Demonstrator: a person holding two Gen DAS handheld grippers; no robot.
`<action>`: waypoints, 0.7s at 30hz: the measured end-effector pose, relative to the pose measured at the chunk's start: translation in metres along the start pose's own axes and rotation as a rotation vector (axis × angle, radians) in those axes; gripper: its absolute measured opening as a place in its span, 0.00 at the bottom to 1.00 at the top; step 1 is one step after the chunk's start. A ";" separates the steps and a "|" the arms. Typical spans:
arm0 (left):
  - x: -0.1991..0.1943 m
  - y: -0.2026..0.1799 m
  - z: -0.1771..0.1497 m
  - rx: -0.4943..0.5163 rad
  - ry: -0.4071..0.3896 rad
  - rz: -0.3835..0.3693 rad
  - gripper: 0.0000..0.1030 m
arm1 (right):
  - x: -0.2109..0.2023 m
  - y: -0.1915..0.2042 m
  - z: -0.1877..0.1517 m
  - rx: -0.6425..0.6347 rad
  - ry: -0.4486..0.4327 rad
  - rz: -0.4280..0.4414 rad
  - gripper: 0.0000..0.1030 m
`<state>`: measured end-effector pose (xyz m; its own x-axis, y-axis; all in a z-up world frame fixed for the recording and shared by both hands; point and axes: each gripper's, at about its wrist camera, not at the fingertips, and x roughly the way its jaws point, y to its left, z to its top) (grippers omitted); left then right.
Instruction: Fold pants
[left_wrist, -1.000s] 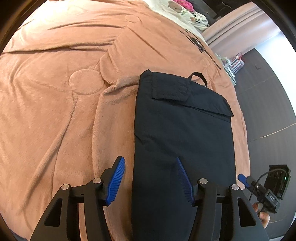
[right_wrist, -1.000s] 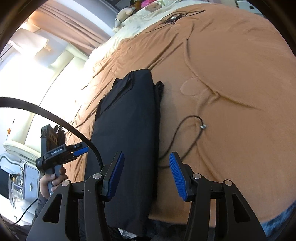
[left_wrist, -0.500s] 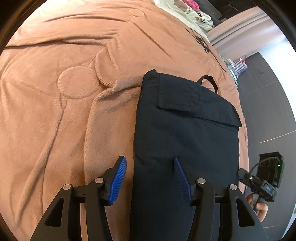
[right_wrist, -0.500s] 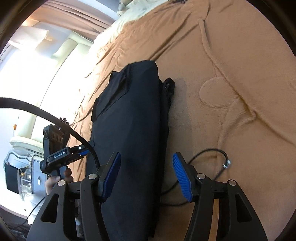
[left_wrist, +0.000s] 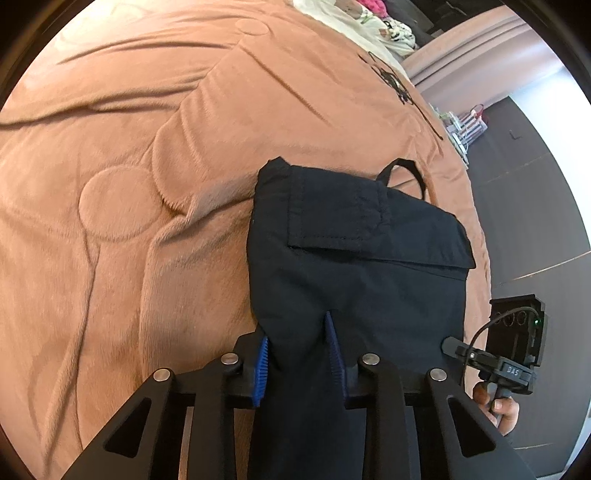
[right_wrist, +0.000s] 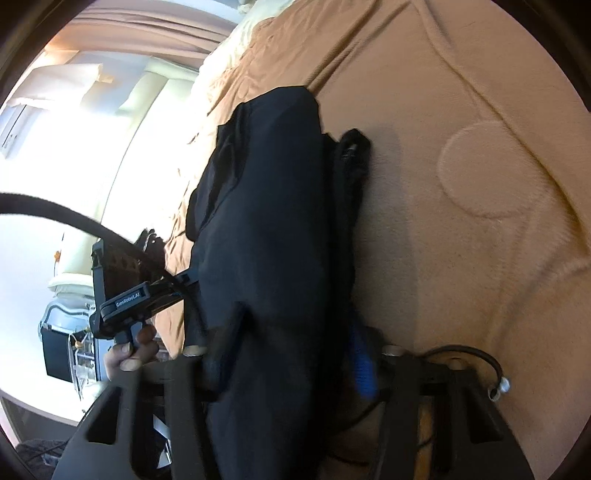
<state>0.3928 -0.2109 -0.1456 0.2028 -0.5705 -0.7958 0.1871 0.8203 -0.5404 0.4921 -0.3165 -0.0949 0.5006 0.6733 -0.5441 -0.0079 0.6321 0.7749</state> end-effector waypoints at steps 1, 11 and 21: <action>0.000 -0.001 0.001 0.001 -0.002 -0.004 0.29 | -0.001 0.000 -0.001 -0.003 -0.013 0.005 0.27; 0.001 -0.002 -0.004 -0.002 0.017 -0.019 0.41 | -0.005 -0.009 -0.022 0.026 -0.040 0.027 0.27; 0.000 0.007 -0.021 -0.022 0.040 -0.053 0.47 | 0.013 -0.009 -0.008 0.021 0.044 0.068 0.46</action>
<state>0.3739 -0.2042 -0.1556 0.1549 -0.6115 -0.7759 0.1755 0.7899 -0.5875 0.4919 -0.3109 -0.1113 0.4610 0.7308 -0.5035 -0.0216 0.5764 0.8169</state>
